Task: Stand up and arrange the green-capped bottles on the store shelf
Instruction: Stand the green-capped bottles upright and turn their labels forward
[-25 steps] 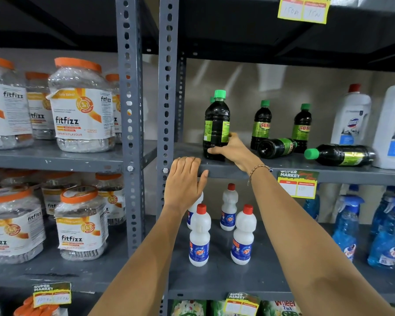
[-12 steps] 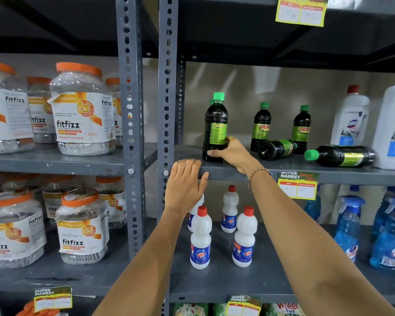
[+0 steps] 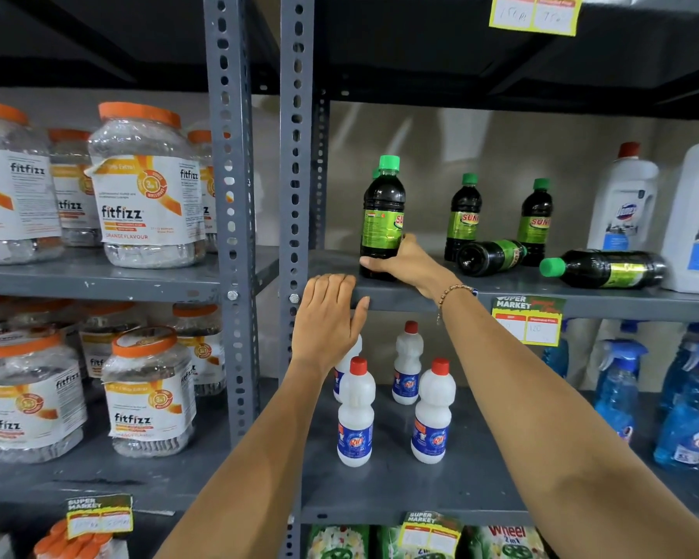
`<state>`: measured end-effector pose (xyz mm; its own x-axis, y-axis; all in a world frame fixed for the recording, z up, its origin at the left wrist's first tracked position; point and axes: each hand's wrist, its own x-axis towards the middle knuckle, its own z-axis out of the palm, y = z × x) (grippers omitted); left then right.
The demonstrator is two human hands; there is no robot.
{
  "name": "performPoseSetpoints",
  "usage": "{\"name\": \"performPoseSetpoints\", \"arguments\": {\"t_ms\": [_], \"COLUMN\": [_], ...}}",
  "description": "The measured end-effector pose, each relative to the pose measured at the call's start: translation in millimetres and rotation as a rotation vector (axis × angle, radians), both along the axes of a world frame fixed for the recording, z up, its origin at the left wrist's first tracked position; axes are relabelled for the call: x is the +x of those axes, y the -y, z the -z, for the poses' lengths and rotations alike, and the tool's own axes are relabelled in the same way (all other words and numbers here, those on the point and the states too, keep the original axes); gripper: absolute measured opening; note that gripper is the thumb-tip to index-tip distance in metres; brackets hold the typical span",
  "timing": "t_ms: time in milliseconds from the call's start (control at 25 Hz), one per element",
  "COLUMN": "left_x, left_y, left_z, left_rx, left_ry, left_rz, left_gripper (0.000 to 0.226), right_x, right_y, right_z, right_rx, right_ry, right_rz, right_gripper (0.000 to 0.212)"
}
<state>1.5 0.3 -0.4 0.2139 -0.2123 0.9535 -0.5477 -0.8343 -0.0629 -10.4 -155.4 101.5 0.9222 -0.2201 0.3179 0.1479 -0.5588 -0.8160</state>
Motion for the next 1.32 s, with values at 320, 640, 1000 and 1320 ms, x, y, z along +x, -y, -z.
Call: {"name": "performPoseSetpoints", "arguments": {"t_ms": [320,640,1000,1320], "left_x": [-0.7,-0.3,1.0,-14.5], "left_y": [-0.5,-0.8,0.8,12.3], "left_z": [0.7,0.8,1.4,-16.6], "left_rx": [0.008,0.006,0.005,-0.023], "left_ry": [-0.016,-0.016,-0.012,-0.12], "left_rz": [0.004,0.008,0.008,-0.081], "left_gripper": [0.043,0.042,0.042,0.038], "right_x": [-1.4,-2.4,-2.5,-9.1], "right_y": [-6.4,-5.4,1.5,-0.4], "right_z": [1.6,2.0,3.3,1.7], "right_rx": [-0.126,-0.083,-0.055,-0.052], "right_ry": [0.013,0.058,0.051,0.053], "right_rz": [0.066,0.08,0.052,0.062], "right_gripper": [0.112,0.105,0.071,0.067]}}
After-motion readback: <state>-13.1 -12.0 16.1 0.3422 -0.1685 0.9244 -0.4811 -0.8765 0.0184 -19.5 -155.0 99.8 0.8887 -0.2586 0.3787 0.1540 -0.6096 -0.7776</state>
